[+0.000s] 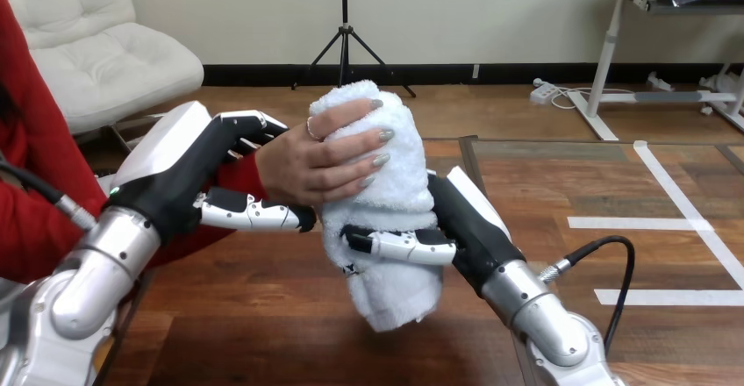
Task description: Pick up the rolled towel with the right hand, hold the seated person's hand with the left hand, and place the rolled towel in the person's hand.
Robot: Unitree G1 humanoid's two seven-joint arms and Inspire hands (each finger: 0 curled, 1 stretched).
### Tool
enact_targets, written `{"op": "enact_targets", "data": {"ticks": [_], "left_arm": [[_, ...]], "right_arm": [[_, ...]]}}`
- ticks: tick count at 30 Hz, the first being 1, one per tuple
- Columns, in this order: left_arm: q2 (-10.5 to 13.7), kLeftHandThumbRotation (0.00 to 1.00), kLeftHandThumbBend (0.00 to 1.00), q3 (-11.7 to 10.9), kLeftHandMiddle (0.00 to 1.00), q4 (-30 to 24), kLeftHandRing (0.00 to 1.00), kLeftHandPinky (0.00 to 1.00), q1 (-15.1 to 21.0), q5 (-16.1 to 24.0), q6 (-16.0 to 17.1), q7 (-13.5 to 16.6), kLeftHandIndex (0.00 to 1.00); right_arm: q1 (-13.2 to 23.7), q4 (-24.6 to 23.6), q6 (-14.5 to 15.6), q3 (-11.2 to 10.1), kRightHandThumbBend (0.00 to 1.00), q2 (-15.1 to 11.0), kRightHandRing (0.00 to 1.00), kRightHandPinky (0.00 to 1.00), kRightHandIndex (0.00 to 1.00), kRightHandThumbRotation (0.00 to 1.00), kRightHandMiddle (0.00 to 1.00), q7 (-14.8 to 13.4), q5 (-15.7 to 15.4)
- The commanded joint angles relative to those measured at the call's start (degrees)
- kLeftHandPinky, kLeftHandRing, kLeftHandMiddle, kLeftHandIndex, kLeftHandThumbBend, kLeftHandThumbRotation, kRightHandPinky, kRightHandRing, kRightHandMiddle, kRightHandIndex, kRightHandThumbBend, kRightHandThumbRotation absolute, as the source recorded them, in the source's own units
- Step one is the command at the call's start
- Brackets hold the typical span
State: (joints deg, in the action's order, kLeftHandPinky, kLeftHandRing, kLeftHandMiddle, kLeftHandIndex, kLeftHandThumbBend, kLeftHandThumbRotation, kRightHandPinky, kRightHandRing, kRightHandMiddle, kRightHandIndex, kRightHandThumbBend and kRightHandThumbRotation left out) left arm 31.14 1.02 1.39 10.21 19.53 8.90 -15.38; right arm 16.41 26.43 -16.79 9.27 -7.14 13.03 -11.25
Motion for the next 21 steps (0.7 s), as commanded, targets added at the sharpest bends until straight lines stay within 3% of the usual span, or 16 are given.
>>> {"op": "enact_targets", "data": {"ticks": [1, 10, 21], "left_arm": [[1.32, 0.78, 1.00, -1.87, 0.81, -3.70, 0.81, 0.66, -0.09, -2.22, -0.24, -1.32, 0.81], [0.62, 0.86, 1.00, -3.24, 0.84, -6.30, 0.84, 0.69, -2.94, -3.27, 0.26, -1.10, 0.83], [-1.19, 0.99, 1.00, -4.24, 0.82, -6.30, 0.80, 0.65, -6.60, -1.16, 6.72, 5.81, 0.81]], "right_arm": [[1.30, -3.31, -0.07, 0.40, 1.00, -0.39, 0.83, 0.78, 0.87, 0.97, 0.83, 1.49, 1.16], [0.46, -3.53, -0.72, -0.43, 1.00, -0.97, 0.87, 0.82, 0.91, 1.00, 0.87, 4.03, 3.16], [-1.34, -3.93, -1.88, -1.50, 1.00, -1.70, 0.89, 0.82, 0.93, 1.00, 0.90, 5.55, 6.04]]}}
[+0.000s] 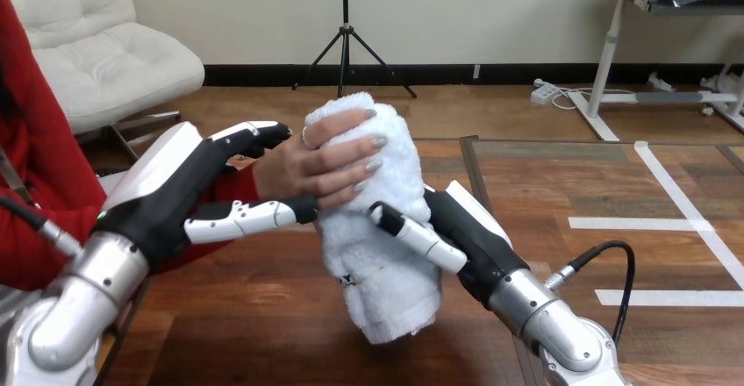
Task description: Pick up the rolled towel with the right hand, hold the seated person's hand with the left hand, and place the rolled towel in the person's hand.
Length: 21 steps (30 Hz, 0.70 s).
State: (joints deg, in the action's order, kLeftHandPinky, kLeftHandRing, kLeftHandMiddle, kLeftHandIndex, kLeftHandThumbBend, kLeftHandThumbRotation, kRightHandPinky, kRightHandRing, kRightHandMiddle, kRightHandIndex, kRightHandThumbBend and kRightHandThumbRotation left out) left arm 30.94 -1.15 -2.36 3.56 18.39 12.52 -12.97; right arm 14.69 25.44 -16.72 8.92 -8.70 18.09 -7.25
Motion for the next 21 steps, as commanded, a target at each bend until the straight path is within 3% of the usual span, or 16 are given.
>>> {"op": "enact_targets", "data": {"ticks": [1, 13, 21], "left_arm": [[-1.12, 0.99, 1.00, -2.08, 0.82, -2.61, 0.80, 0.65, -0.19, -0.03, 3.34, 3.78, 0.81], [-6.45, 1.00, 1.00, -2.28, 0.81, -5.43, 0.79, 0.65, -5.07, -2.51, 4.36, 8.55, 0.79], [-10.67, 1.00, 1.00, -1.85, 0.81, -4.84, 0.80, 0.68, -8.04, -5.12, 8.30, 11.15, 0.77]], "right_arm": [[0.21, -3.04, -2.03, -1.20, 1.00, -0.20, 0.89, 0.82, 0.93, 1.00, 0.90, 0.57, 2.25], [-3.28, -6.57, -0.44, -2.57, 1.00, -1.03, 0.91, 0.83, 0.93, 1.00, 0.92, 0.92, 5.35], [-5.70, -8.68, -0.75, -3.64, 1.00, -1.78, 0.92, 0.86, 0.93, 1.00, 0.92, 1.72, 7.59]]}}
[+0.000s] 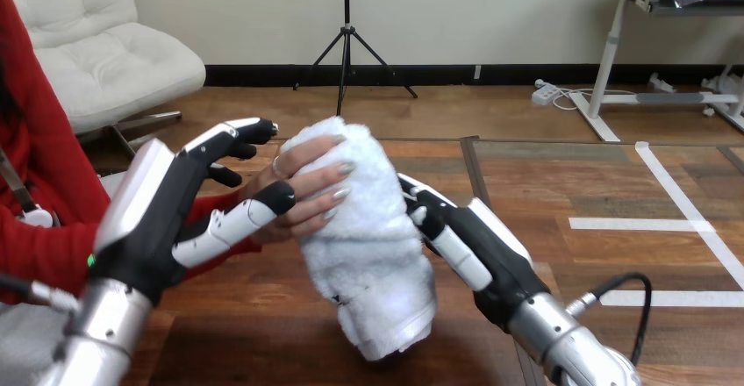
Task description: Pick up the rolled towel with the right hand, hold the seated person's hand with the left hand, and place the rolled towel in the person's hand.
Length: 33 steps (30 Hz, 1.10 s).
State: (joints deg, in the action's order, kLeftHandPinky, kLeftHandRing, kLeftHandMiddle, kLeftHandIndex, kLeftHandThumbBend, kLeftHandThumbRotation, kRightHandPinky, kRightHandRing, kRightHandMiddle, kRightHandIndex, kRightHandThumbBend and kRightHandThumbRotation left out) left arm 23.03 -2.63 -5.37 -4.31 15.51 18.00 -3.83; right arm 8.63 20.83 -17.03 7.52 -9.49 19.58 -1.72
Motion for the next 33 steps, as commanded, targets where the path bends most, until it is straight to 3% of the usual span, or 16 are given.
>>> {"op": "enact_targets", "data": {"ticks": [1, 8, 12, 19, 25, 29, 33], "left_arm": [[-3.15, 1.00, 1.00, -0.36, 0.81, -1.75, 0.81, 0.69, -0.44, -2.44, 3.18, 2.16, 0.77], [-6.49, 1.00, 1.00, 0.07, 0.82, -0.14, 0.83, 0.73, -3.24, 0.94, 7.20, 6.82, 0.78], [-8.08, 1.00, 1.00, 0.50, 0.86, -0.18, 0.88, 0.77, -5.26, 2.17, 7.82, 8.37, 0.83], [-11.19, 1.00, 1.00, 1.47, 0.95, -0.11, 0.98, 0.95, -8.66, 2.55, 8.88, 10.70, 0.94], [-13.22, 1.00, 1.00, 2.84, 0.99, 1.20, 1.00, 0.99, -11.42, 0.39, 11.85, 11.05, 0.98], [-13.91, 1.00, 1.00, 4.06, 0.99, 3.51, 1.00, 1.00, -12.54, -2.50, 16.26, 9.89, 0.98], [-14.68, 1.00, 1.00, 5.08, 0.99, 4.45, 1.00, 1.00, -13.90, -5.23, 18.36, 8.24, 0.97]], "right_arm": [[0.12, -4.31, -0.46, -2.34, 1.00, -1.04, 0.92, 0.86, 0.93, 1.00, 0.92, 0.26, 2.22], [-2.46, -6.87, 0.09, -3.72, 1.00, -1.27, 0.90, 0.85, 0.93, 1.00, 0.92, 0.11, 3.59], [-4.35, -8.80, 0.71, -4.58, 1.00, -1.24, 0.90, 0.83, 0.93, 1.00, 0.91, -0.14, 4.75], [-7.94, -12.84, 2.60, -5.88, 1.00, -1.70, 0.90, 0.81, 0.94, 1.00, 0.92, 0.69, 7.80], [-10.88, -15.27, 2.68, -7.12, 1.00, -1.88, 0.91, 0.83, 0.95, 1.00, 0.93, 1.67, 10.97], [-13.26, -17.17, 2.42, -7.65, 1.00, -1.80, 0.92, 0.86, 0.96, 1.00, 0.94, 2.01, 12.26], [-15.73, -19.37, 2.59, -7.94, 1.00, -0.99, 0.93, 0.91, 0.96, 1.00, 0.94, 1.90, 13.86]]}}
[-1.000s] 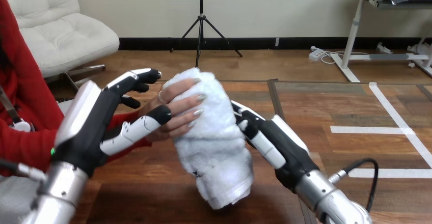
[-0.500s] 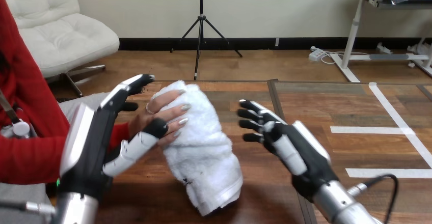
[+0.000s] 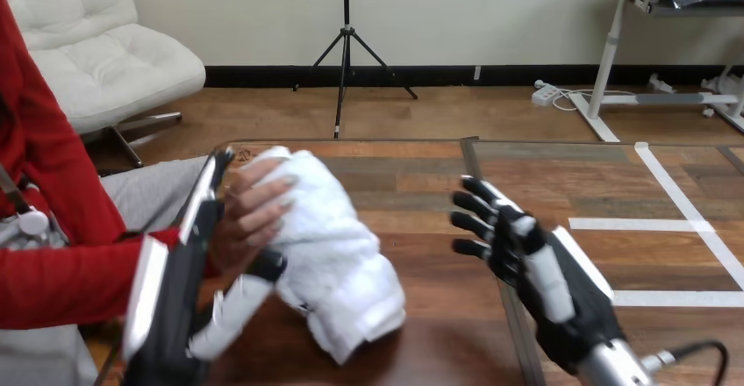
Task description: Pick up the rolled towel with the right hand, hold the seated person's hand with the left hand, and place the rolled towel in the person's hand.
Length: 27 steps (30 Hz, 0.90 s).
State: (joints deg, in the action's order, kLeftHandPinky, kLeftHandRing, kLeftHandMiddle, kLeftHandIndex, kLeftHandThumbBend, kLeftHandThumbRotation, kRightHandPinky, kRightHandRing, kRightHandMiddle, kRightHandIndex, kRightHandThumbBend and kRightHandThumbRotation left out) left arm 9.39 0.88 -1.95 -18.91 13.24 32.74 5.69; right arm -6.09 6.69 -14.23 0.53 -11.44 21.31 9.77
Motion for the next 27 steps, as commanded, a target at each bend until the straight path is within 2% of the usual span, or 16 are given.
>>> {"op": "enact_targets", "data": {"ticks": [1, 8, 13, 17, 27], "left_arm": [[-1.14, 1.00, 1.00, 1.73, 0.99, 1.06, 1.00, 1.00, 0.37, -3.38, 3.91, -1.56, 0.97], [-1.74, 1.00, 1.00, 3.33, 0.98, 1.38, 1.00, 0.99, -2.31, -6.35, 7.06, -4.21, 0.95], [-2.45, 1.00, 0.97, 4.10, 0.97, 1.06, 0.98, 0.98, -3.61, -7.93, 8.40, -5.19, 0.94], [-2.90, 1.00, 0.92, 4.88, 0.95, 0.56, 0.97, 0.98, -4.58, -9.55, 9.26, -6.29, 0.92], [-3.42, 1.00, 0.86, 5.77, 0.92, -0.77, 0.94, 0.96, -5.43, -10.46, 9.88, -7.44, 0.89]], "right_arm": [[-1.50, -5.72, -0.17, -0.97, 1.00, 1.11, 0.93, 0.92, 0.96, 1.00, 0.94, 0.10, 2.60], [-5.83, -9.05, -1.42, -0.50, 1.00, 2.93, 0.93, 0.98, 0.94, 1.00, 0.92, 0.77, 5.92], [-8.09, -10.23, -3.01, -0.02, 1.00, 3.84, 0.92, 0.96, 0.93, 1.00, 0.92, 1.19, 6.73], [-10.08, -11.80, -2.74, 0.45, 1.00, 4.39, 0.91, 0.92, 0.92, 1.00, 0.91, 1.86, 7.71], [-13.03, -14.44, -1.71, 1.25, 1.00, 5.29, 0.92, 0.91, 0.92, 1.00, 0.92, 2.97, 8.57]]}}
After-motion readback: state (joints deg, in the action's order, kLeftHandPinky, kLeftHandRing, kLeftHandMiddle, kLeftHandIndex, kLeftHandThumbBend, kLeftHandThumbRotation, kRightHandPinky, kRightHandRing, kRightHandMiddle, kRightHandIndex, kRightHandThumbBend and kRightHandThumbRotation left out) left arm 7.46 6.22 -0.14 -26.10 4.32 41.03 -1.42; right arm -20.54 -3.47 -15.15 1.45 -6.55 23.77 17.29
